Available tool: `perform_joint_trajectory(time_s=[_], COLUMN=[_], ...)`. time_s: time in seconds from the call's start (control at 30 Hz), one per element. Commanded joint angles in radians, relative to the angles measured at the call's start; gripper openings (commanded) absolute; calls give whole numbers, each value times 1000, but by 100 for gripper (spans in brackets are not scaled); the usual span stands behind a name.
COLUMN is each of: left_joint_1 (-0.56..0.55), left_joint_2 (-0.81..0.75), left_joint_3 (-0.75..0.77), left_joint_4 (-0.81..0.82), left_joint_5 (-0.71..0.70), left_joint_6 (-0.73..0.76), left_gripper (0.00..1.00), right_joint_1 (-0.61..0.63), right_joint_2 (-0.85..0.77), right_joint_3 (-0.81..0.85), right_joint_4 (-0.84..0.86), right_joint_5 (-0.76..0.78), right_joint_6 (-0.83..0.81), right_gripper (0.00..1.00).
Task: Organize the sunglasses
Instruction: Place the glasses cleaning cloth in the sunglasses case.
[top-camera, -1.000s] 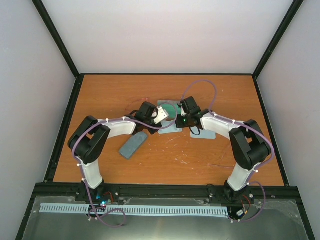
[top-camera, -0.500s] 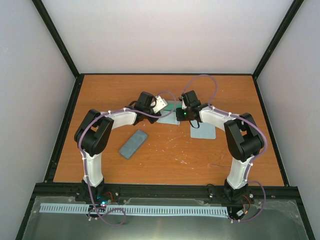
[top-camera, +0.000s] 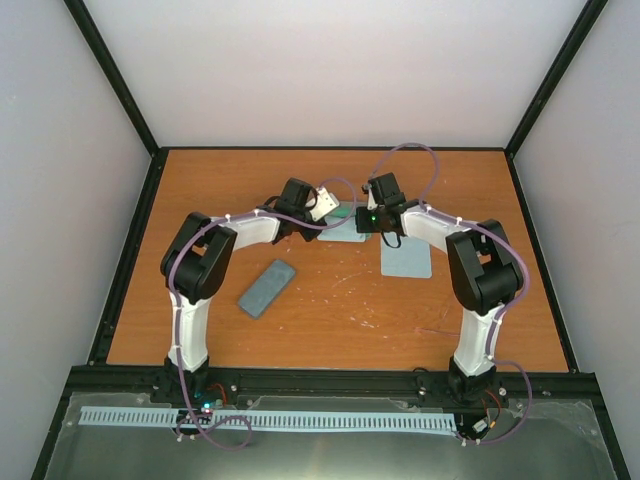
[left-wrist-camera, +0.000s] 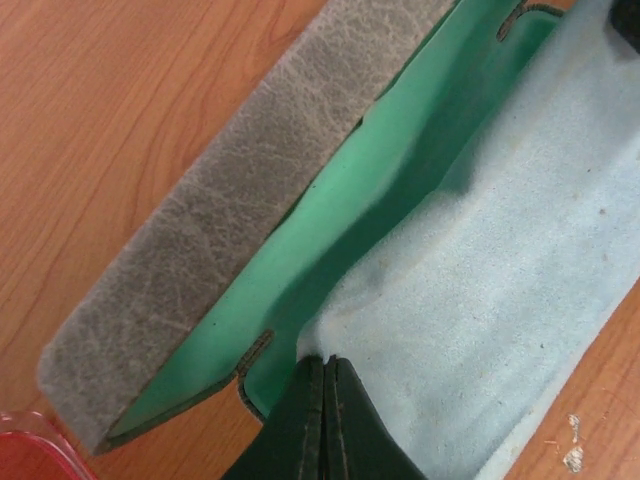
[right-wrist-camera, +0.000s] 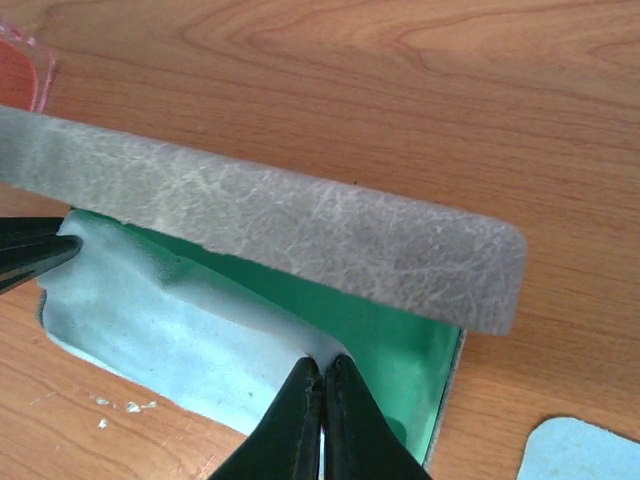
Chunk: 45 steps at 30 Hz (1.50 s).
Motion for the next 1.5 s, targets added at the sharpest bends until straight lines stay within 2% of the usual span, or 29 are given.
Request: perform_joint_trajectory(time_s=[0.0, 0.73, 1.1, 1.27, 1.33, 1.4, 1.47], left_joint_1=[9, 12, 12, 13, 12, 12, 13], left_joint_2=[30, 99, 86, 63, 47, 28, 5], left_joint_3=[53, 114, 94, 81, 68, 52, 33], left_joint_4=[-7, 7, -2, -7, -5, -4, 2], left_joint_5=[16, 4, -15, -16, -16, -13, -10], left_joint_6=[27, 49, 35, 26, 19, 8, 0], left_gripper=[0, 1, 20, 32, 35, 41, 43], right_joint_1=[-11, -25, -25, -25, -25, -25, -25], right_joint_2=[39, 112, 115, 103, 87, 67, 42], right_joint_3=[31, 73, 74, 77, 68, 54, 35], right_joint_4=[16, 22, 21, 10, 8, 11, 14], right_joint_5=[-12, -10, 13, 26, 28, 29, 32], right_joint_6=[-12, -13, -18, -12, -5, -1, 2], right_gripper=[3, 3, 3, 17, 27, 41, 47])
